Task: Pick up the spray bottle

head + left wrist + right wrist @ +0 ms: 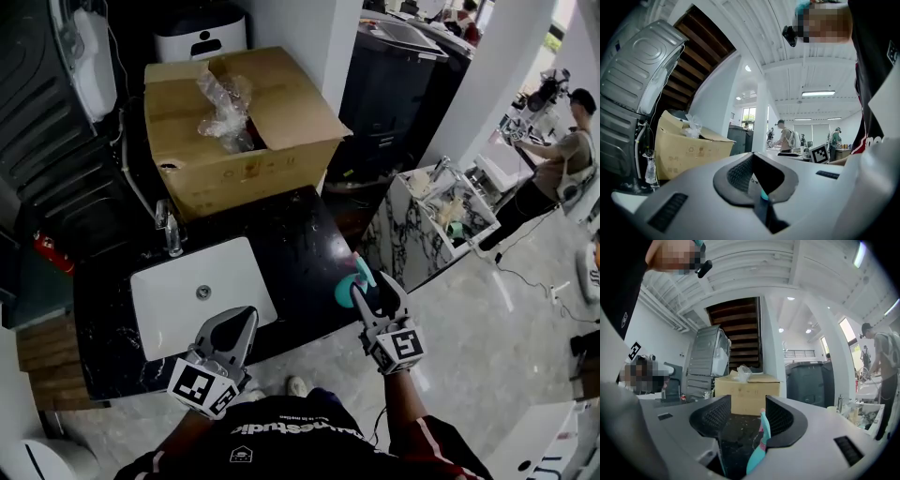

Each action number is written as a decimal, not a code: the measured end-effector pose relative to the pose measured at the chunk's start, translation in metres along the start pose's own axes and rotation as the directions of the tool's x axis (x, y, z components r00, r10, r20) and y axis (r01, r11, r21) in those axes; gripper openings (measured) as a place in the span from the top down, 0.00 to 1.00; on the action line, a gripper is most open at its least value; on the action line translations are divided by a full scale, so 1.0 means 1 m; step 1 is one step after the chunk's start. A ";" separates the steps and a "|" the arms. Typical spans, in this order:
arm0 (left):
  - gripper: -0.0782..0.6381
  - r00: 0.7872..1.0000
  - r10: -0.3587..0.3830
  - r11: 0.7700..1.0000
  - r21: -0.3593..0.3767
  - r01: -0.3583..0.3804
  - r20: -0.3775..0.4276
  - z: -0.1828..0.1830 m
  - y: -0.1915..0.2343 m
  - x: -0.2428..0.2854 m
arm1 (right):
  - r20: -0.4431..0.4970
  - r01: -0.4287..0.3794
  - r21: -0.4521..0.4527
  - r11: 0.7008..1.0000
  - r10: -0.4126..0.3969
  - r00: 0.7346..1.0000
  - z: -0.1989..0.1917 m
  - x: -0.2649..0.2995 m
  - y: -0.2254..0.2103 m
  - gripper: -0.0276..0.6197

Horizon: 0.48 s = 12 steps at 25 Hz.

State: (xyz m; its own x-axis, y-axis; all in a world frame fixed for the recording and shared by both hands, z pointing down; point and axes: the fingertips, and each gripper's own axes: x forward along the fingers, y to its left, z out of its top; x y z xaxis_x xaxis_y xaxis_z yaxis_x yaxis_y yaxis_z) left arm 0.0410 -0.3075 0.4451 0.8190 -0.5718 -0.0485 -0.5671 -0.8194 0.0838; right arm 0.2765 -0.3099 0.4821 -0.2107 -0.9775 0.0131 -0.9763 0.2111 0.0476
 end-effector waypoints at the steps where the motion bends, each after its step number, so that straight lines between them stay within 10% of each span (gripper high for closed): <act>1: 0.87 1.000 0.000 1.000 0.000 0.000 -0.006 -0.001 0.001 0.003 | -0.003 0.003 -0.004 1.000 -0.003 1.000 -0.004 0.004 -0.006 0.58; 12: 0.87 0.998 0.025 1.000 -0.010 -0.025 -0.052 -0.015 0.014 0.027 | -0.089 -0.014 0.096 0.995 0.023 0.996 -0.059 0.051 -0.046 0.60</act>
State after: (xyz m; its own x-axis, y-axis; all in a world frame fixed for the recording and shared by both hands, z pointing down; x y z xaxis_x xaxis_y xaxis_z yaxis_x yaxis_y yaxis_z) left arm 0.0562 -0.3338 0.4601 0.8080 -0.5891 0.0051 -0.5869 -0.8041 0.0946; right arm 0.3135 -0.3691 0.5400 -0.2276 -0.9682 0.1034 -0.9735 0.2237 -0.0482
